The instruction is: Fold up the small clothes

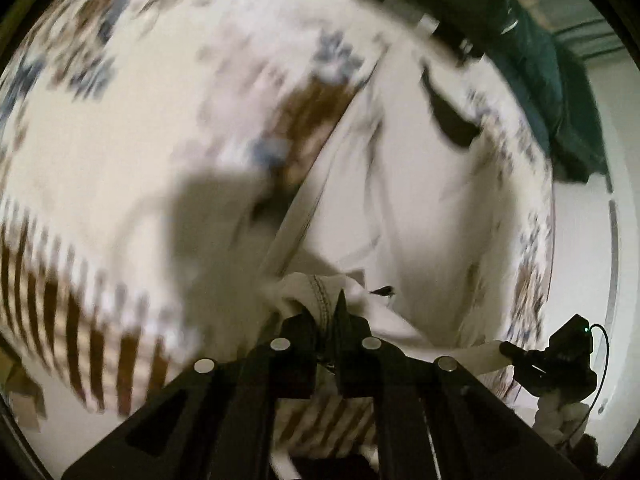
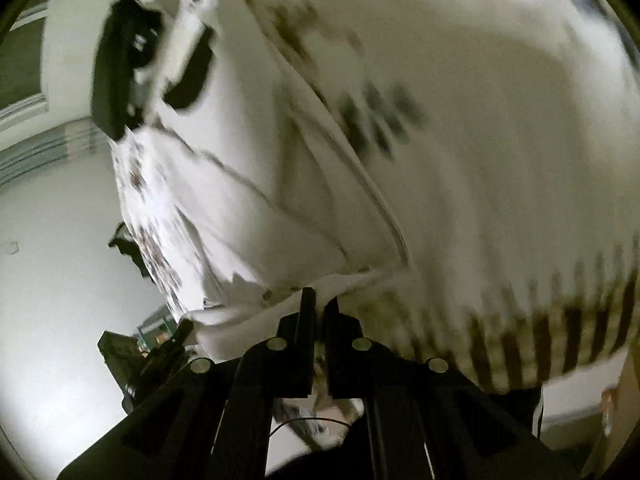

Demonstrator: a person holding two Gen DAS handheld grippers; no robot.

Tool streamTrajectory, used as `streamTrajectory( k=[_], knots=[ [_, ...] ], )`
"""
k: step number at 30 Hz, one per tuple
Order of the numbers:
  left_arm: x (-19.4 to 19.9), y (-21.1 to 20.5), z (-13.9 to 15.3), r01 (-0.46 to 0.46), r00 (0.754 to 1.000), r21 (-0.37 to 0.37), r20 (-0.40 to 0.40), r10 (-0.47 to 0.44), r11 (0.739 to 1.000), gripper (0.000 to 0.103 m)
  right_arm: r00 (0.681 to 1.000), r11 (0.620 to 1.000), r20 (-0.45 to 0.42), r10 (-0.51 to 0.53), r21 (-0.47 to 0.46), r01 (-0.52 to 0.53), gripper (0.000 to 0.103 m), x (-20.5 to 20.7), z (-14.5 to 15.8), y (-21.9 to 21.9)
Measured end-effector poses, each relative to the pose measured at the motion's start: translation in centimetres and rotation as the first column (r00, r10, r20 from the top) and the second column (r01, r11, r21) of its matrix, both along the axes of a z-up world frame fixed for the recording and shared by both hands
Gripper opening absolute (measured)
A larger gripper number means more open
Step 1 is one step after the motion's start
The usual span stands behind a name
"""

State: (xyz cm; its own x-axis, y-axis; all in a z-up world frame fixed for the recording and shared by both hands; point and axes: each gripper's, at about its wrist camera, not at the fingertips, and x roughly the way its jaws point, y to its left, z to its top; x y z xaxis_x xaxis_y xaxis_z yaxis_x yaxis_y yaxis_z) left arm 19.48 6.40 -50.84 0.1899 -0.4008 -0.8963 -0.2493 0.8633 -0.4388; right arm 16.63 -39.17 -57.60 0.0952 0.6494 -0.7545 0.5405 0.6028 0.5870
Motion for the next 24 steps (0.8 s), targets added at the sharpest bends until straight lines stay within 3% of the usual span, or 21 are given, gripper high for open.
streamTrajectory(
  k=[3,5,6,7,9,10,13,18,21,24],
  knots=[
    [5.0,1.3,-0.9,-0.025,0.998,-0.009,0.049,0.026,1.000,0.008,0.997,0.999,0.076,-0.026,-0.021,0.027,0.004,4.9,0.7,-1.2],
    [8.5,2.2,-1.6,-0.065,0.996,-0.018,0.052,0.066,0.998,0.010,0.993,0.998,0.102,-0.057,-0.022,0.059,0.010,7.7,0.6,-2.2],
    [9.7,2.8,-1.9,-0.086,0.995,-0.020,0.045,0.087,0.996,0.023,0.993,0.998,0.102,-0.055,-0.024,0.057,0.028,8.6,0.6,-2.9],
    [10.3,3.6,-2.1,-0.105,0.993,-0.020,0.047,0.106,0.994,0.042,0.992,0.998,0.109,-0.058,-0.031,0.062,0.053,9.2,0.8,-3.4],
    [10.6,4.4,-1.8,-0.144,0.987,-0.028,0.072,0.146,0.989,0.064,0.989,0.995,0.138,-0.060,-0.065,0.070,0.062,9.6,1.4,-3.7],
    [10.6,5.1,-2.0,-0.164,0.983,-0.037,0.077,0.166,0.986,0.069,0.988,0.994,0.145,-0.047,-0.088,0.060,0.062,9.5,1.5,-3.5],
    [10.7,5.7,-3.0,-0.163,0.985,-0.029,0.061,0.164,0.986,0.069,0.990,0.990,0.138,-0.011,-0.141,0.031,0.062,9.2,0.6,-3.0],
    [10.1,4.2,-5.9,-0.077,0.997,0.004,0.003,0.077,0.997,0.069,0.989,0.981,0.137,0.047,-0.193,-0.020,0.062,8.4,-2.1,-2.2],
    [10.3,2.1,-6.7,0.020,1.000,0.074,0.011,-0.021,0.997,0.068,0.981,0.967,0.162,0.110,-0.246,-0.068,0.062,9.7,-2.5,-0.7],
    [10.4,0.9,-6.4,0.061,0.997,0.112,0.035,-0.066,0.992,0.067,0.963,0.933,0.174,0.205,-0.333,-0.138,0.062,11.3,-2.2,1.3]
  ],
)
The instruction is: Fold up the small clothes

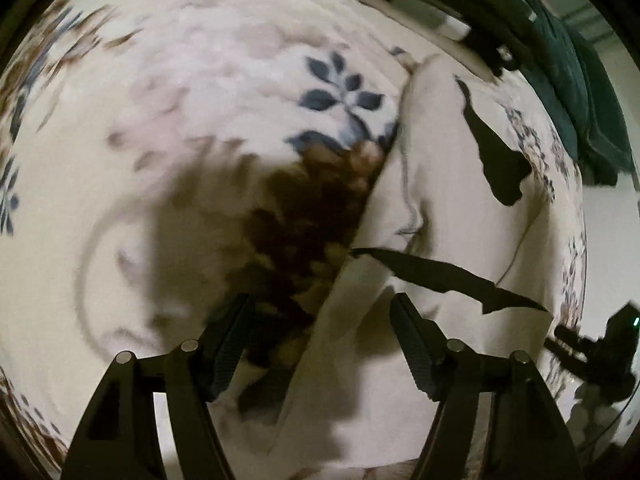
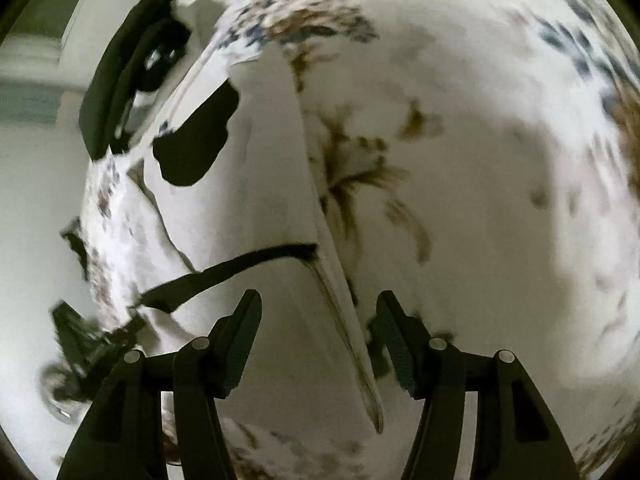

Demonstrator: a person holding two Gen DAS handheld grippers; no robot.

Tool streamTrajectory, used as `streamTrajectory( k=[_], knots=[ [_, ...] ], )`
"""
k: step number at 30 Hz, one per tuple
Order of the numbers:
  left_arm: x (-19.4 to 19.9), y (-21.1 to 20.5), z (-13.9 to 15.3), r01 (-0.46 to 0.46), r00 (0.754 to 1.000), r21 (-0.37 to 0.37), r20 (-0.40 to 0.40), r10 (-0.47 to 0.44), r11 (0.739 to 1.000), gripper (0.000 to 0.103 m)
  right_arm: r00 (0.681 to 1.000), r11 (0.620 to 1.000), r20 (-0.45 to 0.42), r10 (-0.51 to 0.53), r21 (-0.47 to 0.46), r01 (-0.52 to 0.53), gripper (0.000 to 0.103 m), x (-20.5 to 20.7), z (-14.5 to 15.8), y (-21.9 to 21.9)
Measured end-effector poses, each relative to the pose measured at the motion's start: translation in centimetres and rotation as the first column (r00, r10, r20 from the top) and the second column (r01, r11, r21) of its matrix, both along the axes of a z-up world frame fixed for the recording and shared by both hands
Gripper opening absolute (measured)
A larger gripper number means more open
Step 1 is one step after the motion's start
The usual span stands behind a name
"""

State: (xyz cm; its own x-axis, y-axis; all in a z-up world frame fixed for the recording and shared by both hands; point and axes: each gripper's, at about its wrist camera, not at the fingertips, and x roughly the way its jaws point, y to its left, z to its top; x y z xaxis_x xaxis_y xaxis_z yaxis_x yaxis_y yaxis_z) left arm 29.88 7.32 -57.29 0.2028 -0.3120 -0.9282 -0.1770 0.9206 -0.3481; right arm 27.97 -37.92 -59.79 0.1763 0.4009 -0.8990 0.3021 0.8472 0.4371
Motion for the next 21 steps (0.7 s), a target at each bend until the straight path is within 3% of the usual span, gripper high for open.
streamTrajectory(
  k=[3,5,6,10,12,13,14,15,16,21],
  knots=[
    [-0.3,-0.7,1.5,0.027,0.996,0.026,0.082,-0.029,0.999,0.064,0.997,0.994,0.029,0.073,-0.082,-0.070,0.061,1.0,0.7,1.6],
    [-0.4,-1.3,2.3,0.059,0.991,0.056,0.121,-0.065,0.997,0.043,0.992,0.979,0.035,0.124,-0.166,-0.117,0.061,1.2,1.3,2.6],
    [-0.3,-1.6,2.4,0.083,0.988,0.066,0.122,-0.091,0.994,0.026,0.985,0.959,0.046,0.165,-0.241,-0.149,0.061,1.2,2.0,3.5],
    [0.0,-2.1,2.2,0.133,0.981,0.106,0.127,-0.146,0.985,0.004,0.950,0.895,0.087,0.298,-0.371,-0.247,0.061,0.9,4.0,6.1],
    [0.3,-1.9,2.0,0.128,0.981,0.107,0.133,-0.142,0.986,0.003,0.935,0.868,0.049,0.350,-0.392,-0.305,0.061,1.2,3.3,7.2],
    [0.2,-1.5,2.1,0.118,0.981,0.104,0.142,-0.132,0.988,0.003,0.929,0.858,0.019,0.369,-0.391,-0.333,0.055,1.4,2.4,7.7],
    [0.3,-1.3,2.1,0.106,0.982,0.103,0.145,-0.121,0.989,0.003,0.926,0.849,-0.012,0.377,-0.395,-0.351,0.043,1.6,1.4,7.9],
    [0.4,-1.2,2.1,0.097,0.983,0.097,0.147,-0.110,0.991,0.002,0.925,0.841,-0.032,0.378,-0.405,-0.358,0.005,1.7,0.7,8.0],
    [0.4,-1.0,2.1,0.085,0.984,0.086,0.150,-0.097,0.993,0.002,0.929,0.838,-0.038,0.367,-0.421,-0.348,0.005,1.8,0.3,7.9],
    [0.3,0.2,2.9,0.054,0.983,0.050,0.172,-0.062,0.997,0.002,0.980,0.911,0.057,0.192,-0.383,-0.156,0.004,1.7,1.7,5.0]
  ],
)
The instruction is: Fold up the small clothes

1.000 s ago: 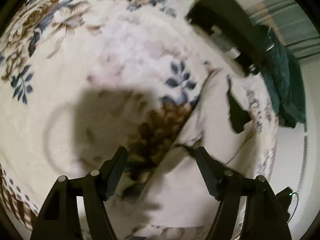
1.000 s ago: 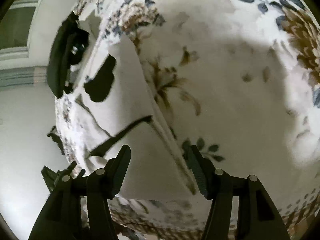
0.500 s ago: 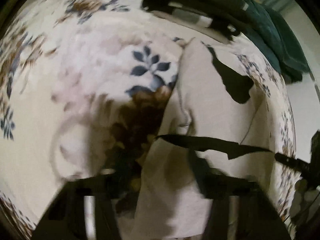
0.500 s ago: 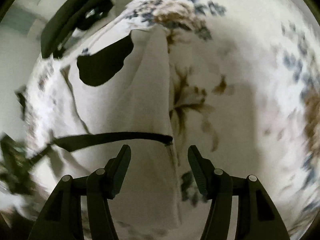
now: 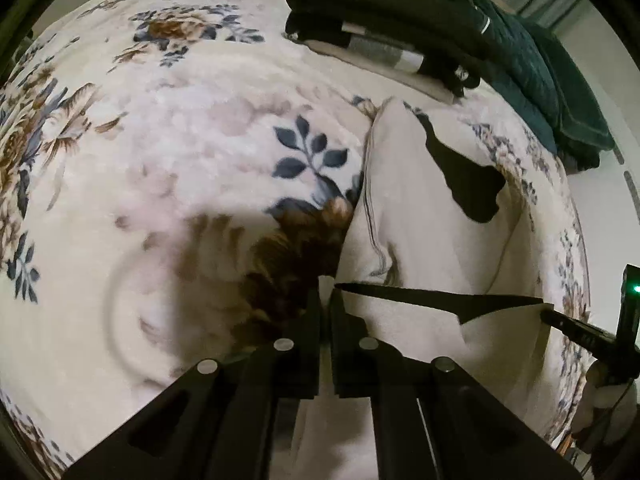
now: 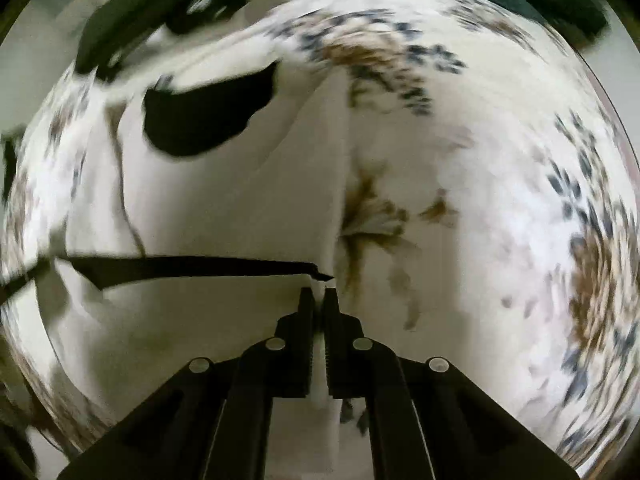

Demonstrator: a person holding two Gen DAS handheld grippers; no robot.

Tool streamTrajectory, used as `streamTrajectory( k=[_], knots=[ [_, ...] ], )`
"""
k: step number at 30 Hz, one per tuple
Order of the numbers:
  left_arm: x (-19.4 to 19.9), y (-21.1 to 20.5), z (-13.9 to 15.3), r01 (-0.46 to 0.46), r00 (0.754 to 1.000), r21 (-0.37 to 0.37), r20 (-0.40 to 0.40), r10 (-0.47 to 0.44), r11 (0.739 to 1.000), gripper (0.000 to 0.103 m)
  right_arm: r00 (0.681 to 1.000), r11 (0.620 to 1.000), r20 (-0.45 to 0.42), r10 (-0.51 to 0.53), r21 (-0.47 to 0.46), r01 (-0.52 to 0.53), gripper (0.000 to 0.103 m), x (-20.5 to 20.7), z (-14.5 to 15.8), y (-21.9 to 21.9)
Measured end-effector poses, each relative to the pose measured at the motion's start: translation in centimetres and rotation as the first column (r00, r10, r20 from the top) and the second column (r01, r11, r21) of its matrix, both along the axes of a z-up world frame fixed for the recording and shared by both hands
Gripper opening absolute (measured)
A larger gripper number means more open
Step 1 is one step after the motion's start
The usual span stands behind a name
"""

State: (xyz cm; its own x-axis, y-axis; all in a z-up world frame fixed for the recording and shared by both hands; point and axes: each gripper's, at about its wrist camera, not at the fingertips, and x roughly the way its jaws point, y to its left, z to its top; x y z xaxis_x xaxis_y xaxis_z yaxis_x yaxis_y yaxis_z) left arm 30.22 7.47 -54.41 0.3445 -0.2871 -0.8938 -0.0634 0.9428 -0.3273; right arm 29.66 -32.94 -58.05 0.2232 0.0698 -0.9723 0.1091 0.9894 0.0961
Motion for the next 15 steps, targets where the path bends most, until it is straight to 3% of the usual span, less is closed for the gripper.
streamTrajectory(
  k=[3,11,14,15],
  knots=[
    [0.3,0.1,0.0,-0.001,1.000,-0.006,0.005,0.001,1.000,0.002,0.996,0.994,-0.005,-0.093,0.057,0.093,0.004,-0.1,0.3,-1.6],
    [2.5,0.0,-1.0,-0.036,0.999,-0.056,-0.018,0.035,0.998,0.002,0.978,0.974,-0.103,-0.182,0.115,0.194,0.004,0.4,-1.5,-3.5],
    [3.6,0.8,-2.4,-0.077,0.993,-0.109,-0.103,0.066,0.991,0.004,0.957,0.939,-0.151,-0.247,0.206,0.275,0.014,0.1,-2.1,-5.1],
    [3.7,1.2,-2.6,-0.093,0.989,-0.121,-0.124,0.078,0.988,0.005,0.949,0.919,-0.155,-0.274,0.248,0.306,0.025,-0.2,-1.9,-5.9]
  ],
)
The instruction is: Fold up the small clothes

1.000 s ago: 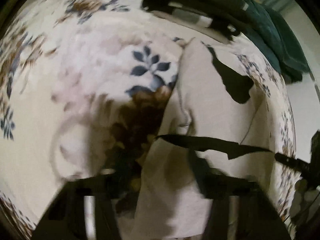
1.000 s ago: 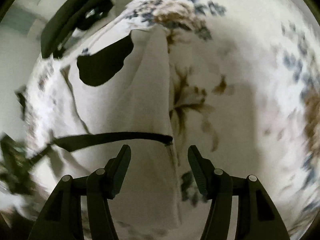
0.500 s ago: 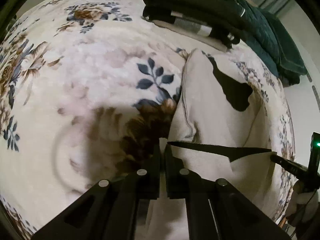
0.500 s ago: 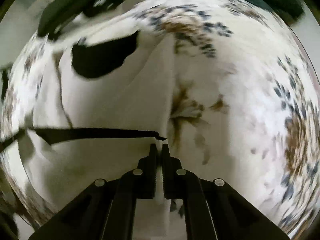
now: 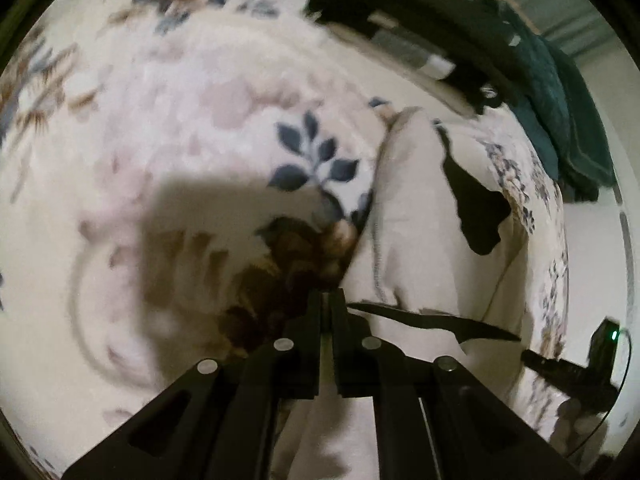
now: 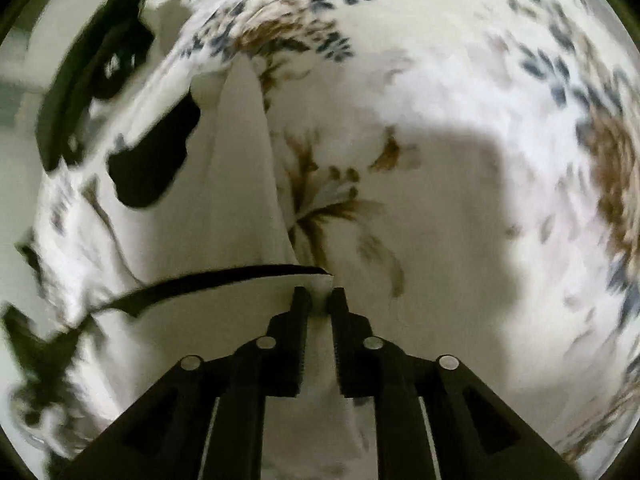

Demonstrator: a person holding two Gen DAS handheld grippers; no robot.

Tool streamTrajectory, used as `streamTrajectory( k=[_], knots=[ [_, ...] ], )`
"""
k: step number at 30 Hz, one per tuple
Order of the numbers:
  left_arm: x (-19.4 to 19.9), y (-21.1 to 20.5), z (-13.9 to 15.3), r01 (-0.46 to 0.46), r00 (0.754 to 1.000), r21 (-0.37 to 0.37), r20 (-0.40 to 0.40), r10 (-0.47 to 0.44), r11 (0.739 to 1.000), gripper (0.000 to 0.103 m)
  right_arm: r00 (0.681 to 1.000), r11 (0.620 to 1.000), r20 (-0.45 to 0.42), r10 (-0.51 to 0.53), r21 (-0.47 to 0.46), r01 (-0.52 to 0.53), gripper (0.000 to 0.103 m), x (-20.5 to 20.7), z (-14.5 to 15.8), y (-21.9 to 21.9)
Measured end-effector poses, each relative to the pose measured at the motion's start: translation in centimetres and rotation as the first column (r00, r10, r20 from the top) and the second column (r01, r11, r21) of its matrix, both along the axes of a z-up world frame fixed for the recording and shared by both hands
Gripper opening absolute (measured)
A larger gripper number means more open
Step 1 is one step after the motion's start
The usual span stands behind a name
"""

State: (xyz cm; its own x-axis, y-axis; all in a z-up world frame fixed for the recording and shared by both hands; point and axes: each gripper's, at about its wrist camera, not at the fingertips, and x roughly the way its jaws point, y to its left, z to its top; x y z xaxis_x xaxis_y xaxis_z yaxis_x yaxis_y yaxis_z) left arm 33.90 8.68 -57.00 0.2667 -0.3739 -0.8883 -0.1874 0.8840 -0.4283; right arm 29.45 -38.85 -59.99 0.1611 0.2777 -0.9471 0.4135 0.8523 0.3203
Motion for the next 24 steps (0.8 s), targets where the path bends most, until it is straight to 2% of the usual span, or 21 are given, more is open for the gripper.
streamTrajectory(
  k=[1,3,5,8,9,10,11,12,15,17,22,24],
  knots=[
    [-0.1,0.4,0.0,-0.012,1.000,-0.012,-0.003,0.012,1.000,0.006,1.000,1.000,0.008,-0.016,0.017,0.016,0.039,-0.2,0.1,-0.4],
    [-0.6,0.9,0.1,-0.020,1.000,-0.038,0.007,0.021,0.999,0.013,0.999,0.998,0.030,-0.025,0.050,0.024,0.048,-0.4,0.3,-0.8],
    [-1.2,0.8,0.0,-0.014,1.000,-0.051,0.006,0.014,0.999,0.023,0.999,0.997,0.038,-0.015,0.076,0.012,0.048,-0.4,-0.1,-0.9],
    [-1.5,0.1,-0.8,0.011,1.000,-0.082,-0.008,-0.012,0.997,0.025,1.000,0.991,0.018,0.005,0.131,-0.007,0.048,-0.1,-1.7,-0.5],
    [-1.5,-0.4,-1.1,0.025,1.000,-0.081,-0.009,-0.026,0.996,0.023,1.000,0.987,0.027,0.004,0.158,-0.009,0.045,0.0,-2.1,-0.3],
    [-1.6,-0.8,-1.1,0.033,0.999,-0.076,0.014,-0.032,0.997,0.022,0.999,0.985,0.054,-0.002,0.170,-0.007,0.021,-0.2,-2.1,-0.2],
    [-1.6,-1.1,-0.9,0.034,0.999,-0.058,0.035,-0.032,0.998,0.017,0.996,0.988,0.089,-0.010,0.155,-0.004,0.006,-0.5,-1.9,-0.1],
    [-1.5,-1.3,-0.6,0.036,0.998,-0.047,0.052,-0.034,0.998,0.003,0.995,0.990,0.100,-0.012,0.142,-0.002,0.004,-0.5,-1.8,0.2],
    [-1.6,-0.8,0.5,-0.008,0.994,-0.033,0.111,0.012,0.999,0.002,0.981,0.989,0.155,-0.113,0.115,0.096,0.003,-1.4,-0.5,-0.8],
    [-1.5,-0.3,0.5,-0.031,0.993,-0.036,0.113,0.035,0.999,0.002,0.971,0.982,0.164,-0.175,0.096,0.160,0.003,-2.0,-0.3,-1.8],
    [-1.0,-0.6,-0.4,0.000,0.997,-0.060,0.079,0.005,0.998,0.004,0.980,0.984,0.117,-0.162,0.091,0.151,0.003,-2.0,-1.4,-1.7],
    [-0.6,-0.6,-0.7,0.008,0.999,-0.054,0.035,-0.006,0.999,0.007,0.988,0.987,0.081,-0.134,0.101,0.126,0.003,-1.3,-1.7,-1.4]
  ],
)
